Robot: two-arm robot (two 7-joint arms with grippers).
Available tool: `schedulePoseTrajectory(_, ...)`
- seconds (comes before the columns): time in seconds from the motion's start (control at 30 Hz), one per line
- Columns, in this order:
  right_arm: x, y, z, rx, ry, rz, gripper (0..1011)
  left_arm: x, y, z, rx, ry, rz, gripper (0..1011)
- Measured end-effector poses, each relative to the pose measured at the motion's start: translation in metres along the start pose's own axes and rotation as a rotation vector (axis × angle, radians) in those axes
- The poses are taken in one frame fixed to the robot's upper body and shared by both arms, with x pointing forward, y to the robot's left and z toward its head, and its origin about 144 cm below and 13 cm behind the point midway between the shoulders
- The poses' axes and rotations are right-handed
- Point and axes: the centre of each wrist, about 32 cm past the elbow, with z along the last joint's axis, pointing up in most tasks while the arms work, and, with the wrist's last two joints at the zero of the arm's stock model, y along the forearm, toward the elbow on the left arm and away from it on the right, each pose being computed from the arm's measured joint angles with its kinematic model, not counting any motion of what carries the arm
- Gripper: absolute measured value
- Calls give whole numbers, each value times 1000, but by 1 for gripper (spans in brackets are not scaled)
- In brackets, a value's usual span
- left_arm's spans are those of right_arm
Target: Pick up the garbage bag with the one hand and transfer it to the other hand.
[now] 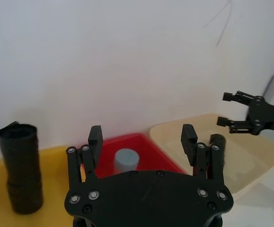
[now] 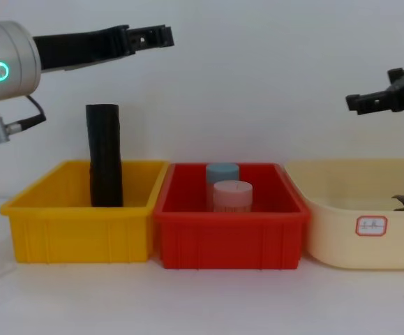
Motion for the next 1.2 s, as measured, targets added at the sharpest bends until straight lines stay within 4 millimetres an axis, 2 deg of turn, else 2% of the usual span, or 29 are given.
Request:
schedulePoseTrajectory(0.37, -13, 10, 20, -39, 12, 159, 1000, 10, 10, -12, 24, -12, 108, 1002)
schedulePoseTrajectory(0.77, -32, 31, 47, -100, 25, 332, 1001, 24, 18, -24, 46, -19, 188, 1002)
schedulePoseTrajectory(1.2, -41, 55, 57, -135, 46, 417, 1000, 30, 21, -30, 56, -22, 222, 1001)
